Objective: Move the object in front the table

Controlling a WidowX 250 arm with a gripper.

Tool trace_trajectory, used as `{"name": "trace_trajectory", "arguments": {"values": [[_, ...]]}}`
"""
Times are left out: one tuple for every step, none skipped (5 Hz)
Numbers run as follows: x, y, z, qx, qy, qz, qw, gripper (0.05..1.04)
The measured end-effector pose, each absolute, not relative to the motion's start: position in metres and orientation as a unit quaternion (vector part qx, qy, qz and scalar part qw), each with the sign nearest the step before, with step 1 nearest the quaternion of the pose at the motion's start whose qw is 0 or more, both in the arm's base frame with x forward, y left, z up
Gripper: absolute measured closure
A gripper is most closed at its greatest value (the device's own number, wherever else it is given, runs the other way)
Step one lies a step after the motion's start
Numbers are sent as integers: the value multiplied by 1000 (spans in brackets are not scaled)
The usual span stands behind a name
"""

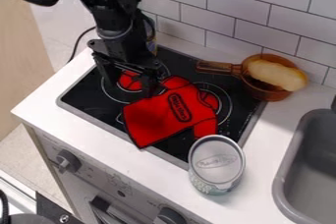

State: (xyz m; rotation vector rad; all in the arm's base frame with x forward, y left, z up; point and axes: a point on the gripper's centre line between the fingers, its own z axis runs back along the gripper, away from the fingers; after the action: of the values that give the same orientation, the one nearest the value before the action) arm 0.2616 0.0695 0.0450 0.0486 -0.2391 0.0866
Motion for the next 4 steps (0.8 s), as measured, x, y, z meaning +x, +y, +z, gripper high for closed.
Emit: {"name": "trace_trajectory", "arguments": {"values": [[259,69,39,24,-109,46,993,85],[273,79,40,56,-138,92,984,85],[293,87,54,51,-174,117,976,85],[310,102,69,44,-225,141,963,85]]}}
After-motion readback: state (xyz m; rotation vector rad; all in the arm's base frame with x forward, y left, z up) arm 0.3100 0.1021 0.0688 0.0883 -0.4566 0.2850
